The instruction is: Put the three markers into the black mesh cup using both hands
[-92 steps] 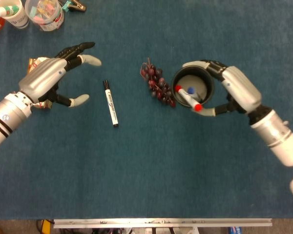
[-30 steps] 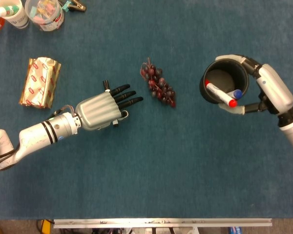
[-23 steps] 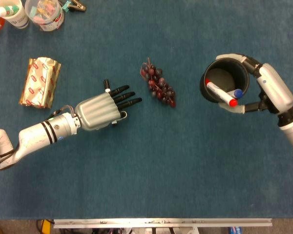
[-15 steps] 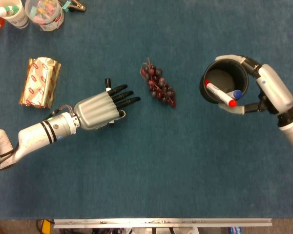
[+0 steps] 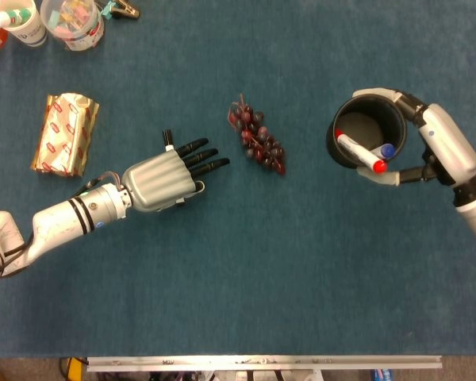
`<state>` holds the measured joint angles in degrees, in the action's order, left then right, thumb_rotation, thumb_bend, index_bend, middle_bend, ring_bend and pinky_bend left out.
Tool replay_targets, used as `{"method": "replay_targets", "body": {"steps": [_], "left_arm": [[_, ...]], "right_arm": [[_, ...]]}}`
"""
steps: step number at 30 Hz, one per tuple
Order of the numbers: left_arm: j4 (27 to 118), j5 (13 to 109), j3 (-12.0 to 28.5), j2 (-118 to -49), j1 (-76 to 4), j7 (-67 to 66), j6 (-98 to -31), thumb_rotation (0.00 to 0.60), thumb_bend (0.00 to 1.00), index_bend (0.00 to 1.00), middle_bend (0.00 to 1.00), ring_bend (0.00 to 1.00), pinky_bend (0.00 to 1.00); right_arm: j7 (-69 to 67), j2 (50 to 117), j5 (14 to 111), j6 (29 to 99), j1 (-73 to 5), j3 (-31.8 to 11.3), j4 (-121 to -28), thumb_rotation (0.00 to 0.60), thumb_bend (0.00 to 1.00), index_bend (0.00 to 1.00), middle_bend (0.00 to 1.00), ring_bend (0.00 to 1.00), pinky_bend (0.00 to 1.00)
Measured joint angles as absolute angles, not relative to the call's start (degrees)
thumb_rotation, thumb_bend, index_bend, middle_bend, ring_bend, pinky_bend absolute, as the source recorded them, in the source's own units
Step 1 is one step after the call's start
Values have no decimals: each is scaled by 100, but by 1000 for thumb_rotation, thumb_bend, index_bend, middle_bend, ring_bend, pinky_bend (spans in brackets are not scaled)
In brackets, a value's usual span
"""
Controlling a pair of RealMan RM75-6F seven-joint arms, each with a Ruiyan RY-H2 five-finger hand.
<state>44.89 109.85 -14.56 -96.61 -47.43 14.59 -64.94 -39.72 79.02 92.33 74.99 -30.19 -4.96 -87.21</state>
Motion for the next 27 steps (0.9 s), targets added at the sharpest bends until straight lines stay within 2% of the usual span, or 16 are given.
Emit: {"method": "replay_targets", "body": {"steps": [7, 15, 27], "left_arm": [[4490, 10954, -1459, -9701, -4755, 1416, -6492, 600, 294, 575, 0, 0, 1], [4624, 10853, -1427, -9674, -4749, 1520, -6498, 600, 294, 639, 21, 0, 1], [5705, 10421, -1160, -9083, -4735, 2044, -6584, 600, 293, 658, 40, 0, 1]], "right_arm": [[-3985, 7863, 9230, 7522, -2986, -494, -8747, 600, 371, 408, 370, 240, 247], [-4014, 7866, 9211, 7533, -2969, -517, -8728, 600, 371, 408, 370, 240, 247], [-4015, 7906, 9122, 7426, -3052, -631, -8726, 600, 371, 408, 370, 240, 248]]}}
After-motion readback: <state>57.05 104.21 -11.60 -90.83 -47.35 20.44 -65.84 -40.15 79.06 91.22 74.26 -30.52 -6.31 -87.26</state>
